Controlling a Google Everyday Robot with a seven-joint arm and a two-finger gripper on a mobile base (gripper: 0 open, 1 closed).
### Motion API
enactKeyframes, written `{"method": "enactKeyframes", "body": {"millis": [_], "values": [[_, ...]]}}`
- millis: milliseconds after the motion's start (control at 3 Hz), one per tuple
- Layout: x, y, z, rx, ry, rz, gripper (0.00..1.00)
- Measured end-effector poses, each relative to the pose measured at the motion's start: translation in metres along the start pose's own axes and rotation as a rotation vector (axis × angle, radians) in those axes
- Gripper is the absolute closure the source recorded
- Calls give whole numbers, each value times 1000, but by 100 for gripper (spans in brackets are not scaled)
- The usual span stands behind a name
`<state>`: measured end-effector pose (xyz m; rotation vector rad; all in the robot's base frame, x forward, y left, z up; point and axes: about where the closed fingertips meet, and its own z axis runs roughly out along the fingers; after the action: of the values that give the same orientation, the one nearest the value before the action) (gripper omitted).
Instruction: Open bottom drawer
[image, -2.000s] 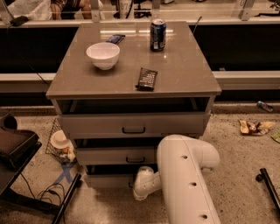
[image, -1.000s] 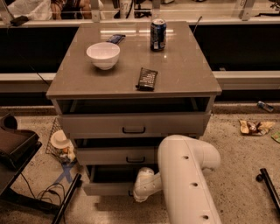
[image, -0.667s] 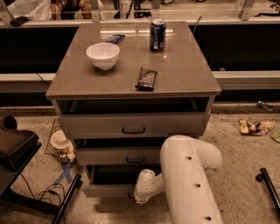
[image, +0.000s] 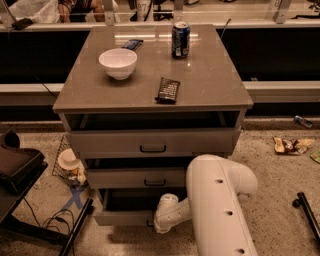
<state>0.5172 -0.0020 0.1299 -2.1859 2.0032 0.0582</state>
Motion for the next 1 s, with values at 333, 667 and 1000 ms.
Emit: {"method": "enactKeyframes", "body": {"millis": [333,667,1000], "values": [[2,6,-4,2,3,6,100],[3,6,-4,3,3,7,100],[4,10,-7,5,5,11,100]]}}
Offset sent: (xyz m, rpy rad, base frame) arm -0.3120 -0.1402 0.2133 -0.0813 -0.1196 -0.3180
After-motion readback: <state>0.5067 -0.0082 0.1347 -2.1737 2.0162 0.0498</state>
